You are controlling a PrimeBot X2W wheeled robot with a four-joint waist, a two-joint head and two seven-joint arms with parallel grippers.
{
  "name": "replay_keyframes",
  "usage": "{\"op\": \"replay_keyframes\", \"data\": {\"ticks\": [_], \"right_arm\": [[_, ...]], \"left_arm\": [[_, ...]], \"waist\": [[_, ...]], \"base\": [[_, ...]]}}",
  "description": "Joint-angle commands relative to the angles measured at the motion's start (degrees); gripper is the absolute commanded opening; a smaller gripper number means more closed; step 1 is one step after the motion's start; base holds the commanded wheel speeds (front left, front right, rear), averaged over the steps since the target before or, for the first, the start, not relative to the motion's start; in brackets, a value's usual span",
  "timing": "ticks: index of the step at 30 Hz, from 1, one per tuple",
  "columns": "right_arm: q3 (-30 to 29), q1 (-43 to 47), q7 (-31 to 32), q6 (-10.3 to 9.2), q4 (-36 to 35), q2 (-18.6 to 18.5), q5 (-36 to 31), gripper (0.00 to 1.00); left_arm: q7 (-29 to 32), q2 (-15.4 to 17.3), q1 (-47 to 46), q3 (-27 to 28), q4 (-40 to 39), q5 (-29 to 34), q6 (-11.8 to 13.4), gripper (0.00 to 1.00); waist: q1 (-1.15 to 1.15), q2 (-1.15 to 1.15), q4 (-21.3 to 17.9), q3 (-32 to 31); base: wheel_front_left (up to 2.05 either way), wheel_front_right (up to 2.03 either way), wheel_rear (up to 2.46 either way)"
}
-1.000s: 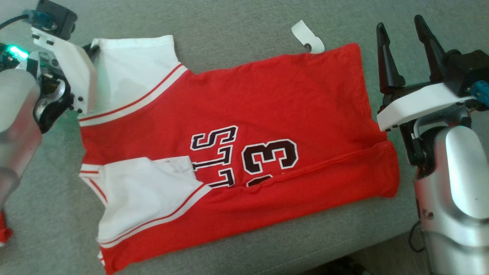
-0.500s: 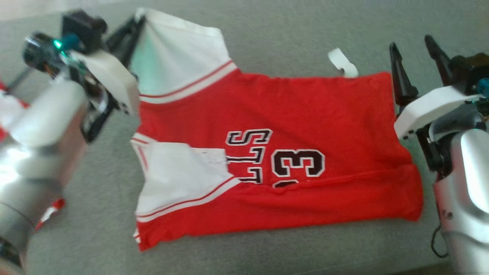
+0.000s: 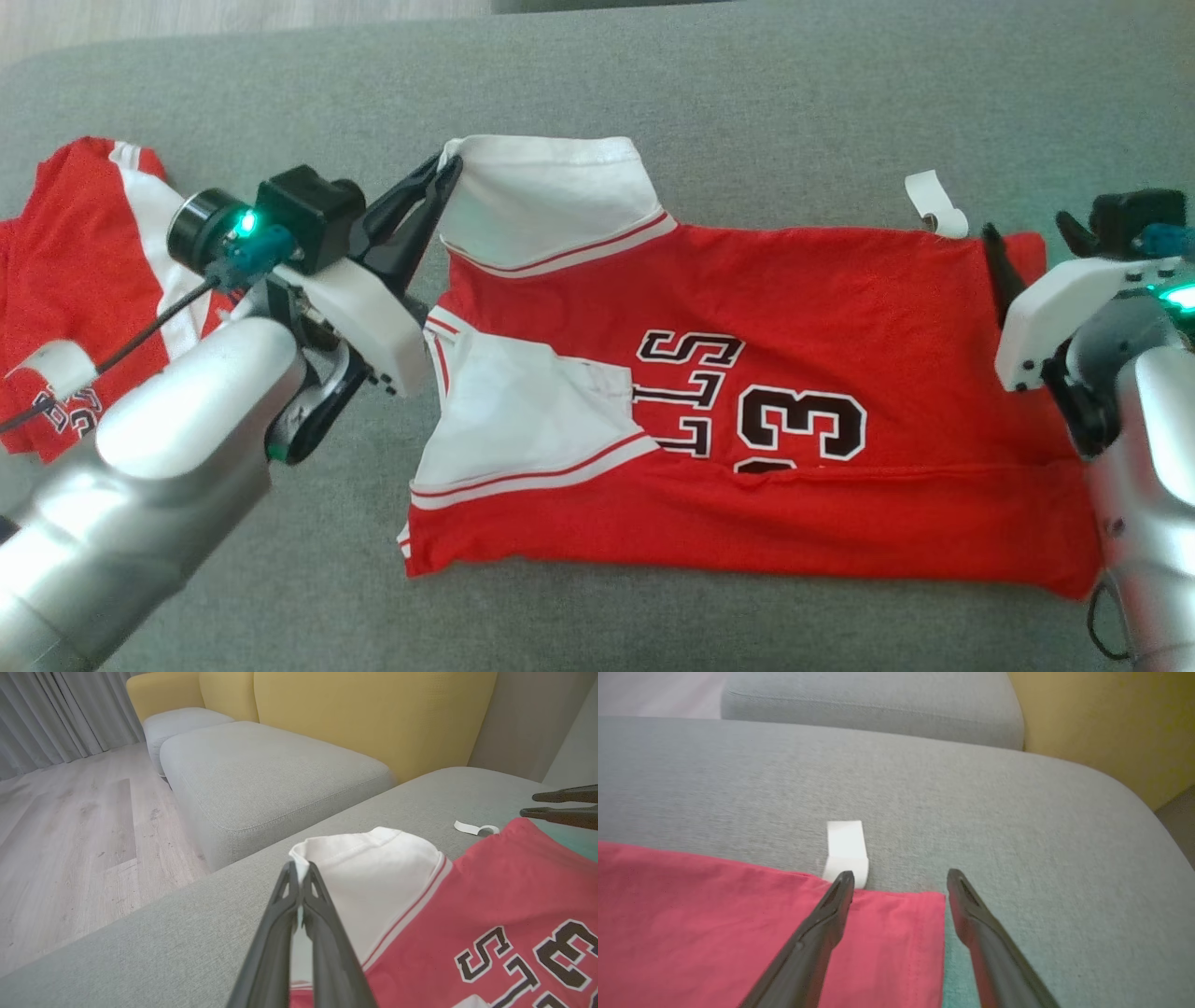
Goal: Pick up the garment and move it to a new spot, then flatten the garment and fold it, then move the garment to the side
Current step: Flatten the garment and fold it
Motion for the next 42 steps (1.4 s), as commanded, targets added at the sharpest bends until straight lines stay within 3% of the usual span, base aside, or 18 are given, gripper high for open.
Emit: {"op": "replay_keyframes", "data": {"ticks": [1, 9, 22, 23, 24, 25, 36, 42], "right_arm": [[-0.2, -2.6, 0.2, 0.39, -0.7, 0.0, -0.6, 1.00], [-7.5, -6.7, 1.1, 0.39, 7.9, 2.3, -5.6, 1.00], [-11.2, -11.0, 0.7, 0.39, 17.2, 3.2, -9.9, 1.00], [-11.7, -11.4, 1.4, 0.39, 18.5, 3.6, -9.7, 0.87], [-11.8, -11.6, 1.5, 0.39, 18.9, 3.6, -9.6, 0.31], [-11.3, -11.9, 1.1, 0.39, 19.1, 3.7, -9.7, 0.00], [-5.7, -16.1, -8.1, 0.39, 15.8, 4.0, -7.1, 0.00], [-0.7, -18.4, -11.6, 0.39, 11.9, 2.8, -4.0, 0.00]], "left_arm": [[0.2, 2.3, -1.8, 2.2, -2.0, 0.6, 0.6, 0.00], [2.3, 4.8, -1.5, 2.3, -9.1, 0.7, 3.0, 0.00], [2.9, 6.5, -2.6, 2.8, -11.7, 1.2, 4.3, 0.00], [2.8, 6.7, -2.8, 3.0, -11.4, 1.1, 4.4, 0.00], [2.7, 6.8, -2.8, 3.2, -11.3, 1.0, 4.5, 0.00], [2.5, 6.8, -2.9, 3.4, -11.2, 0.9, 4.7, 0.00], [1.5, 7.9, -3.7, 5.2, -9.1, 0.0, 5.7, 0.00], [0.9, 7.5, -6.4, 5.8, -5.4, 0.8, 4.9, 0.00]], "waist": [[0.01, 0.00, 0.1, 0.3], [0.01, 0.00, 0.7, 2.6], [0.01, 0.00, 0.7, 5.2], [0.01, 0.00, 0.4, 5.1], [0.01, 0.00, 0.3, 4.9], [0.01, 0.00, 0.1, 4.8], [0.01, 0.00, -2.4, 2.6], [0.01, 0.00, -3.4, 2.5]], "base": [[0.00, 0.00, 0.00], [0.00, 0.00, 0.00], [0.00, 0.00, 0.00], [0.00, 0.00, 0.00], [0.00, 0.00, 0.00], [0.00, 0.00, 0.00], [0.00, 0.00, 0.00], [0.00, 0.00, 0.00]]}}
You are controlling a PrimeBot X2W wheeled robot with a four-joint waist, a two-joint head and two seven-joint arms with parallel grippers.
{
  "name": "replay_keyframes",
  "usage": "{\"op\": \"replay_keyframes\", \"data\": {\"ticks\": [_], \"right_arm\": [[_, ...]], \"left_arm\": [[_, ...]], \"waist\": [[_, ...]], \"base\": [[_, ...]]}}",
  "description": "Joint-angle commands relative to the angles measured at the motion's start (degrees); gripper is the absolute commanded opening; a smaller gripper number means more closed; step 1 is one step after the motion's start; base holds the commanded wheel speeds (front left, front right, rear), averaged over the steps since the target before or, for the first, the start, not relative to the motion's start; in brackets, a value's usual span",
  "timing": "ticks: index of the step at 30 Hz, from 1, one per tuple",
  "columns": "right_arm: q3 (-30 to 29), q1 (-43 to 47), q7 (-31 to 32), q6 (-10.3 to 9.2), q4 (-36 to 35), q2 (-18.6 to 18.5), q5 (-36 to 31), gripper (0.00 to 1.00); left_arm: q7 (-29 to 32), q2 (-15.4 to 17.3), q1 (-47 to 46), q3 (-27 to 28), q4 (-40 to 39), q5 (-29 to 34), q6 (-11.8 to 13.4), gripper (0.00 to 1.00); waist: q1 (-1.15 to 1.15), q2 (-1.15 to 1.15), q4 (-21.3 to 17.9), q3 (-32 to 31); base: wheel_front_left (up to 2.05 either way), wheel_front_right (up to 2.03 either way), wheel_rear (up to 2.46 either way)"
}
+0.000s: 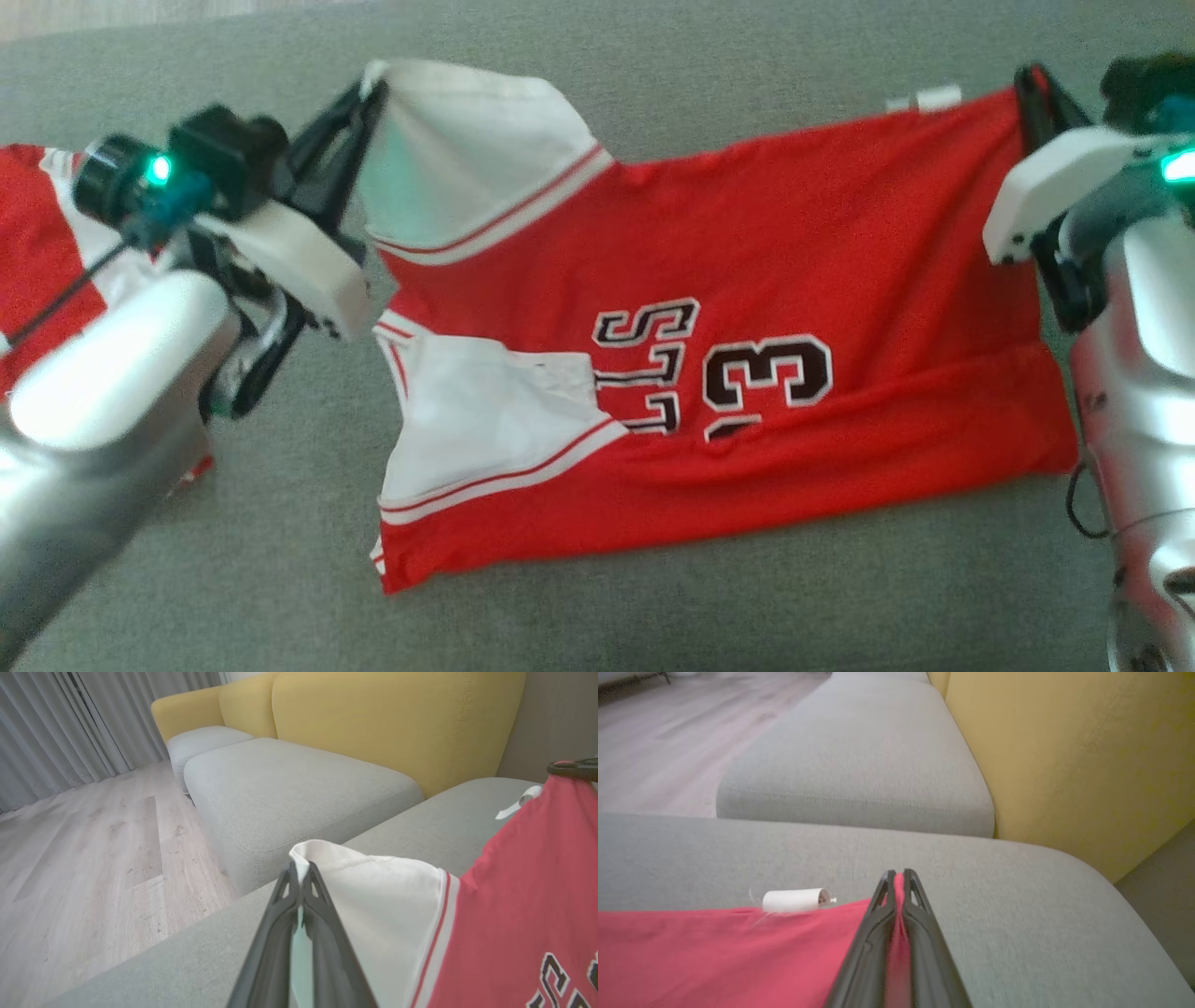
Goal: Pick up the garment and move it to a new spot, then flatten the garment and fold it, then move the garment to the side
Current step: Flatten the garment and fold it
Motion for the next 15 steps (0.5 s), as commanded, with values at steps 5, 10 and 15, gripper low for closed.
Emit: {"op": "replay_keyframes", "data": {"ticks": [5, 10, 15], "right_arm": [[2.8, -3.8, -1.6, 0.37, -3.9, -1.0, 3.3, 0.00], [2.9, -6.5, -2.9, 0.37, -4.5, -1.8, 4.3, 0.00], [2.6, -8.4, -4.7, 0.37, -4.1, -1.9, 4.7, 0.00]], "left_arm": [[-1.3, 0.8, -7.8, 4.0, 4.3, 1.1, -1.0, 0.00], [-2.6, -1.7, -12.9, 4.0, 11.3, 2.9, -2.4, 0.00], [-4.8, -4.4, -16.1, 3.9, 17.6, 3.5, -4.7, 0.00]], "waist": [[0.00, 0.00, -0.8, 0.8], [0.00, 0.00, -1.0, 2.6], [0.00, 0.00, -0.7, 3.5]], "base": [[0.00, 0.00, 0.00], [0.00, 0.00, 0.00], [0.00, 0.00, 0.00]]}}
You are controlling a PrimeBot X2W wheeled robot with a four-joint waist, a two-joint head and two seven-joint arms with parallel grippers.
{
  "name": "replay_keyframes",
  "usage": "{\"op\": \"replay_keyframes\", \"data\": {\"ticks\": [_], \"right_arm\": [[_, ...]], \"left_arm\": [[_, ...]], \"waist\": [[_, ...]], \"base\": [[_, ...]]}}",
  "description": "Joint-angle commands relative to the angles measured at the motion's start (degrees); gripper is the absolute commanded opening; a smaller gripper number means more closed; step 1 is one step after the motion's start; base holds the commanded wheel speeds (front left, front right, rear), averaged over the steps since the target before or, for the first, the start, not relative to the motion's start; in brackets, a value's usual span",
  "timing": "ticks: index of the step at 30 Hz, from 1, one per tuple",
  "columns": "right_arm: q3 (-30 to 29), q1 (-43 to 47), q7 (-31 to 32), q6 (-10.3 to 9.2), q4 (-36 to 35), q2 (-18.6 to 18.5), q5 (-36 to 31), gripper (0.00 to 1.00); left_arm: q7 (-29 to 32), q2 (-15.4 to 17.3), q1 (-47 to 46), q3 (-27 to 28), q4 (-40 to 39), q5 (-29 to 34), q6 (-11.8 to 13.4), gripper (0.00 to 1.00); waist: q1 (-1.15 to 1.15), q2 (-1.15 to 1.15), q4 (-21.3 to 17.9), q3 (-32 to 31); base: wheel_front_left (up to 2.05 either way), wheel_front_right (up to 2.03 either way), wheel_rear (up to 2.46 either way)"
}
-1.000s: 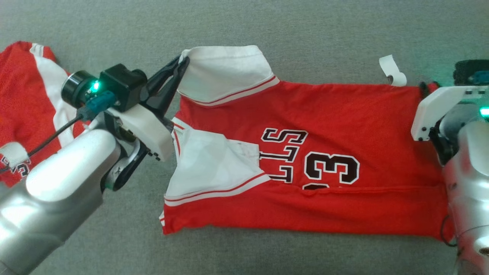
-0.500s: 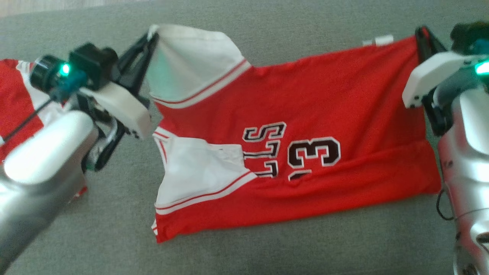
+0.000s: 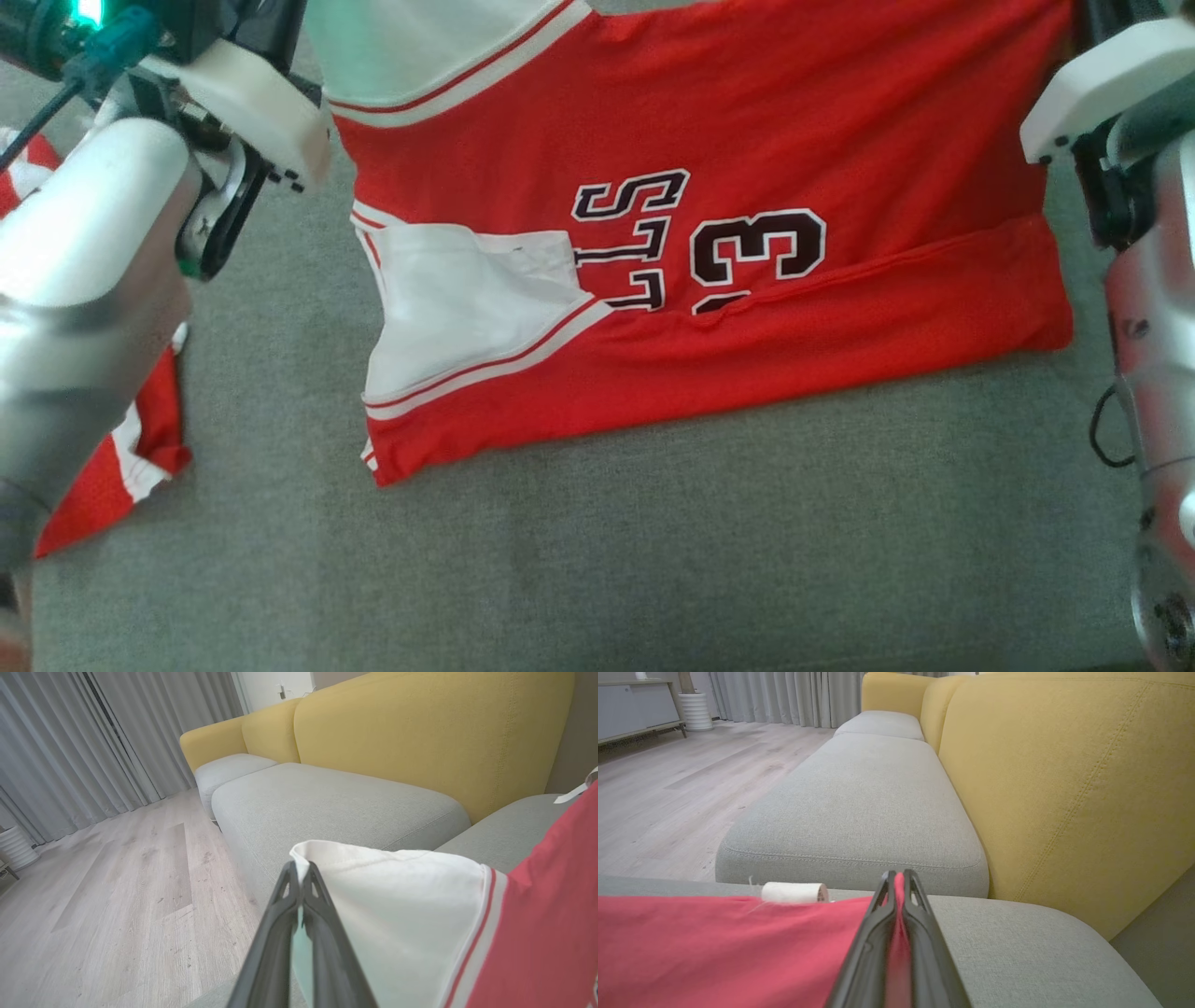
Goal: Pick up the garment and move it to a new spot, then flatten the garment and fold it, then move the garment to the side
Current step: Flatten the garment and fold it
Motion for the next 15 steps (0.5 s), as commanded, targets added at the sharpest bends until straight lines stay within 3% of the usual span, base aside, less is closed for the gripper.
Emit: {"op": "replay_keyframes", "data": {"ticks": [1, 8, 15], "right_arm": [[0.8, -1.5, -0.8, 0.37, -1.6, -0.2, 0.5, 0.00], [3.5, 1.8, -0.1, 0.37, 0.2, -2.1, 4.1, 0.00], [9.1, 7.6, 4.5, 0.37, 0.7, -6.7, 11.4, 0.00]], "left_arm": [[-1.0, 1.8, -3.1, 2.6, 0.2, 0.5, -0.4, 0.00], [-3.0, 0.4, -0.2, 0.7, 3.6, 0.2, -3.4, 0.00], [-0.6, 2.9, 6.6, -1.9, 0.2, -1.3, -5.4, 0.00]], "waist": [[-0.01, 0.00, 0.3, 0.0], [-0.01, 0.00, 1.8, -2.7], [-0.01, 0.00, 3.2, -6.8]], "base": [[0.00, 0.00, 0.00], [0.00, 0.00, 0.00], [0.00, 0.00, 0.00]]}}
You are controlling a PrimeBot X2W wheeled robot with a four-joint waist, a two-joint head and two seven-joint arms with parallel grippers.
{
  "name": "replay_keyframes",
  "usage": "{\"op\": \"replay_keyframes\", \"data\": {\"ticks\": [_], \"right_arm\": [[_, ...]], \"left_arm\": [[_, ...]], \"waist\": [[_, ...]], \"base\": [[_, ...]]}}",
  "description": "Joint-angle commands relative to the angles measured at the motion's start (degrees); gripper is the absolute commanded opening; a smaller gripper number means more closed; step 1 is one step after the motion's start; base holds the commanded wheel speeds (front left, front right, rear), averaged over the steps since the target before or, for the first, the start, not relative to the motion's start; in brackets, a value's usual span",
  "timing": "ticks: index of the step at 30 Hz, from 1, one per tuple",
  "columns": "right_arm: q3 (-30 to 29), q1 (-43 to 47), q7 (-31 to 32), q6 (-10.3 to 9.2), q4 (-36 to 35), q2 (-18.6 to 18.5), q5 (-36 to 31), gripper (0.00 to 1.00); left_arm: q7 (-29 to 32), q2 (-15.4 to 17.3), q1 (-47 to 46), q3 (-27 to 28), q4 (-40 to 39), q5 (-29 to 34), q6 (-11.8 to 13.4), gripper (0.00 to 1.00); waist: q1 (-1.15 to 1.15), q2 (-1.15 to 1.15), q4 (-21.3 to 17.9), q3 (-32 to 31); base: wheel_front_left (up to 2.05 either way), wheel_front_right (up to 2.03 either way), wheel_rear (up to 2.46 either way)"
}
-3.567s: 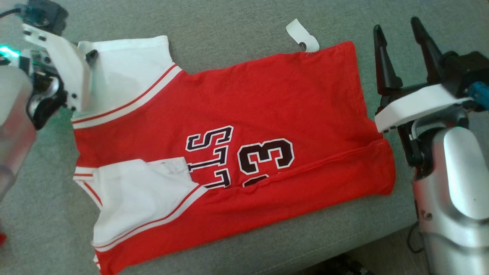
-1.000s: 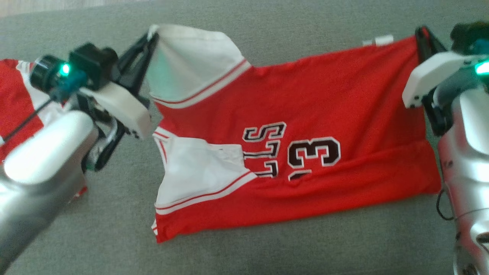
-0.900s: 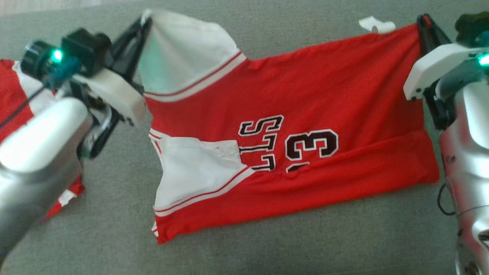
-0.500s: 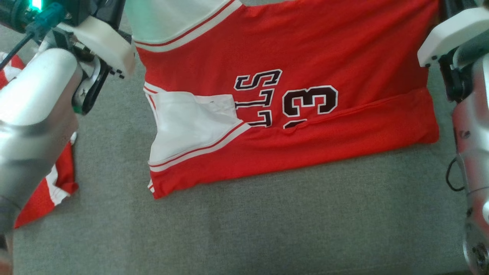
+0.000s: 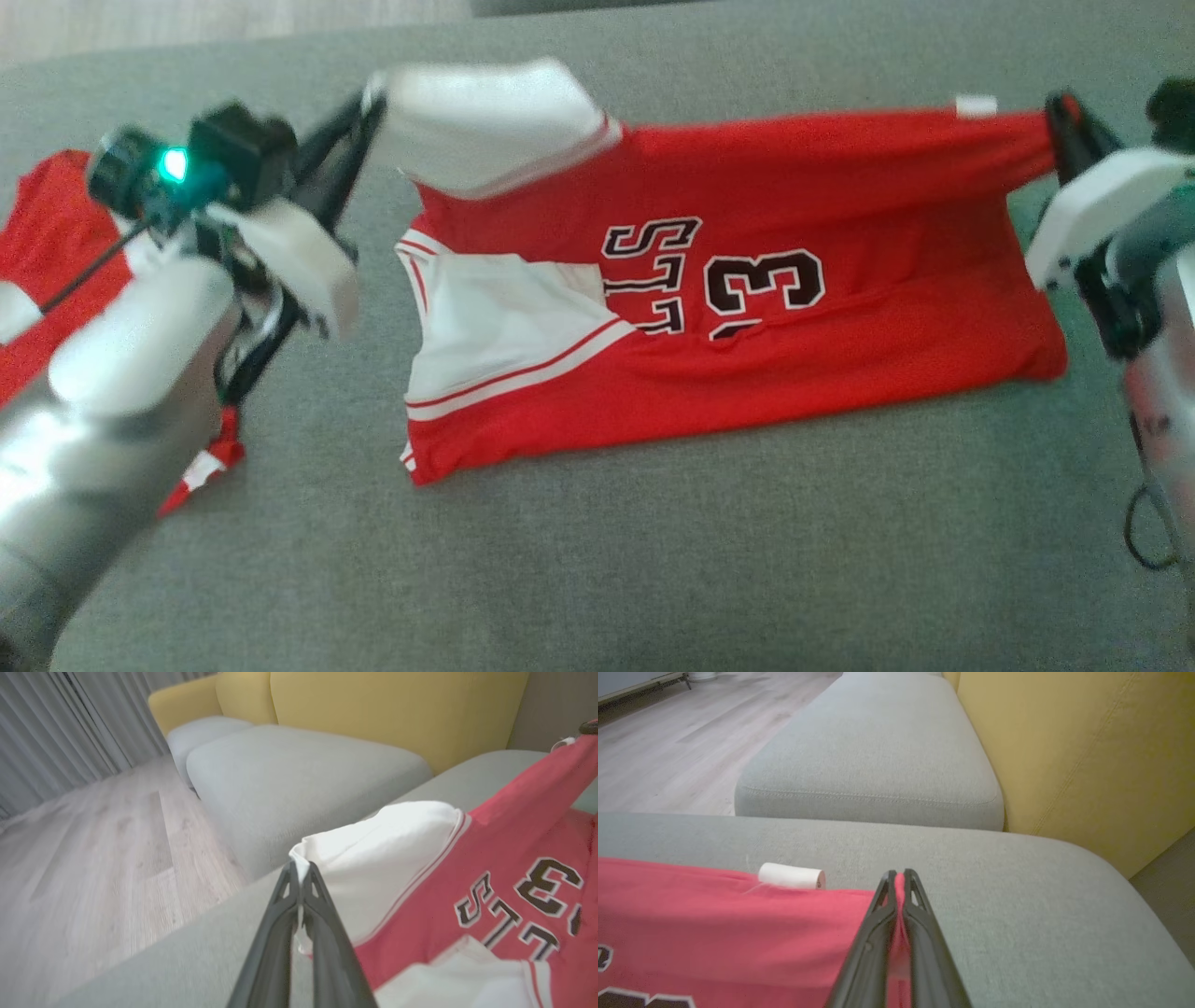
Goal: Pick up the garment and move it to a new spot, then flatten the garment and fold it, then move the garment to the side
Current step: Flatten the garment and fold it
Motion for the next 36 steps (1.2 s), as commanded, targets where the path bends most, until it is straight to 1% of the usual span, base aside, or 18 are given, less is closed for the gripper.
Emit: {"op": "replay_keyframes", "data": {"ticks": [1, 4, 6, 11, 15, 17, 22, 28, 32, 36], "right_arm": [[1.4, 0.5, 0.9, 0.39, -2.1, -1.6, 1.9, 0.00], [4.3, 3.5, 4.1, 0.39, -3.3, -4.1, 5.7, 0.00], [6.1, 5.7, 6.4, 0.39, -4.3, -6.1, 8.2, 0.00], [9.8, 10.2, 12.3, 0.39, -7.7, -10.6, 14.0, 0.00], [12.6, 13.3, 17.9, 0.39, -10.9, -13.8, 18.3, 0.00], [13.2, 14.3, 19.8, 0.39, -12.4, -15.2, 20.2, 0.00], [14.2, 15.5, 22.9, 0.39, -15.0, -16.8, 21.8, 0.00], [14.7, 16.9, 26.7, 0.39, -17.7, -17.7, 23.6, 0.00], [14.7, 17.8, 28.0, 0.39, -18.7, -18.0, 23.7, 0.00], [14.9, 18.8, 29.3, 0.39, -18.9, -17.4, 24.0, 0.00]], "left_arm": [[1.9, 3.4, -0.7, 1.5, -2.0, -1.5, -0.5, 0.00], [6.2, 6.1, 3.1, 0.5, -7.3, -4.1, -1.3, 0.00], [8.7, 8.5, 5.2, -0.4, -11.6, -4.8, -0.9, 0.00], [14.7, 14.6, 10.0, -2.6, -22.7, -6.4, 1.0, 0.00], [17.9, 17.7, 13.0, -4.2, -29.4, -7.3, 2.8, 0.00], [18.9, 18.3, 14.5, -4.3, -31.5, -9.0, 3.6, 0.00], [20.2, 19.3, 16.1, -5.5, -34.0, -8.5, 4.6, 0.00], [21.1, 20.0, 16.7, -6.1, -35.2, -8.0, 5.3, 0.00], [20.9, 19.7, 16.8, -6.3, -34.6, -7.2, 5.8, 0.00], [20.1, 18.7, 17.5, -6.7, -33.4, -6.6, 6.3, 0.00]], "waist": [[0.01, 0.00, 0.8, -1.5], [0.01, 0.00, 1.4, -2.7], [0.01, 0.00, 1.8, -3.3], [0.01, 0.00, 2.0, -4.3], [0.01, 0.00, 2.1, -4.7], [0.01, 0.00, 2.0, -4.6], [0.01, 0.00, 1.6, -4.4], [0.01, 0.00, 1.0, -4.2], [0.01, 0.00, 0.6, -4.2], [0.01, 0.00, 0.3, -4.3]], "base": [[0.00, 0.00, 0.00], [0.00, 0.00, 0.00], [0.00, 0.00, 0.00], [0.00, 0.00, 0.00], [0.00, 0.00, 0.00], [0.00, 0.00, 0.00], [0.00, 0.00, 0.00], [0.00, 0.00, 0.00], [0.00, 0.00, 0.00], [0.00, 0.00, 0.00]]}}
